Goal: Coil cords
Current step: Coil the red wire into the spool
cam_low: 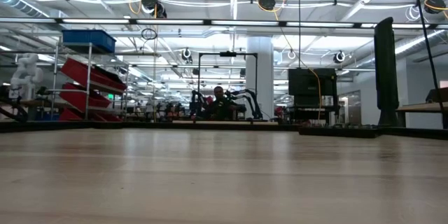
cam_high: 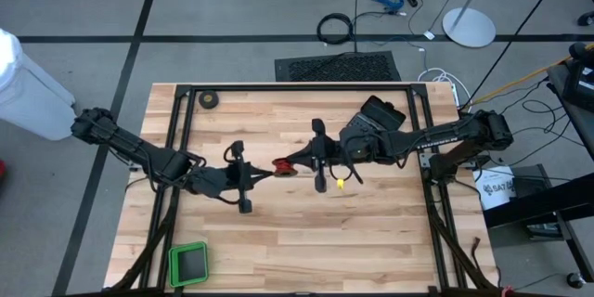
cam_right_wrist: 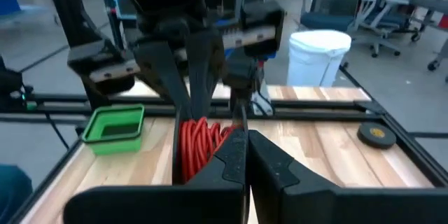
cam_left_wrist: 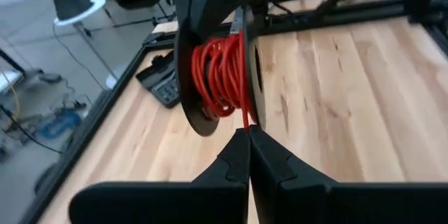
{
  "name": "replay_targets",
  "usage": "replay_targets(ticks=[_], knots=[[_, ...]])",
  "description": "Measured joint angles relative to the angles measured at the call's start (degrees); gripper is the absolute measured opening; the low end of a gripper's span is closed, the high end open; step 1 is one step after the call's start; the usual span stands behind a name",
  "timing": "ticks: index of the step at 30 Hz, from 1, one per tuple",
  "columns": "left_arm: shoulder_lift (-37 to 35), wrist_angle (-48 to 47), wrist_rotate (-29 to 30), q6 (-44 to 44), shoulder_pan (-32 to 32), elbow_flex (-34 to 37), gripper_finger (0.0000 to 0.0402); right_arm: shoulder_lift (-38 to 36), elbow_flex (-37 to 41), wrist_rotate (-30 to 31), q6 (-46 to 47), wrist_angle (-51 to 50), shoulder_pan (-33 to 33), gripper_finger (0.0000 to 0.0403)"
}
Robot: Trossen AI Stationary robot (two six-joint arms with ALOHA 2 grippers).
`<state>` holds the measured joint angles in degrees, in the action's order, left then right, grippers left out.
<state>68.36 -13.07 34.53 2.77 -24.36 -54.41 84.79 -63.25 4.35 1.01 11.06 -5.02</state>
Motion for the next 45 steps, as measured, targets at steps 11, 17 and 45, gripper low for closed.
replay_targets(ticks=[11, 17, 45], knots=[[0.0, 1.2, 0.5, 13.4, 0.6, 0.0, 0.0005, 0.0, 0.0, 0.1, 1.1, 4.2, 0.1, 0.0], [0.0, 2.3, -3.0, 13.2, 0.6, 0.0, 0.0022, 0.0, 0.0, -0.2, 1.4, 4.2, 0.0, 0.0], [0.0, 8.2, 3.9, 11.1, 0.7, 0.0, 0.0064, 0.0, 0.0, 0.2, -0.1, 5.5, 0.1, 0.0]])
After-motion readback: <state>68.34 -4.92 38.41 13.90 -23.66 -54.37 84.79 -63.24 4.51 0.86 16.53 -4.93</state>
